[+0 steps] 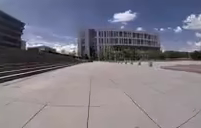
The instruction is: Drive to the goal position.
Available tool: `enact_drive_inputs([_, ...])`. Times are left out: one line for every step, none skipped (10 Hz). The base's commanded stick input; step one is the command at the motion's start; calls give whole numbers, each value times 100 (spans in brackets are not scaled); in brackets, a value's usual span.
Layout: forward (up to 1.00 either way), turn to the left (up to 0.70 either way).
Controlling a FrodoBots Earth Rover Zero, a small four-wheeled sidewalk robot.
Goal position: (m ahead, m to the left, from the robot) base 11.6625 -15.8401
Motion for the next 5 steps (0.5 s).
enact_drive_inputs([70,0])
enact_drive_inputs([70,0])
enact_drive_inputs([70,0])
enact_drive_inputs([70,0])
enact_drive_inputs([70,0])
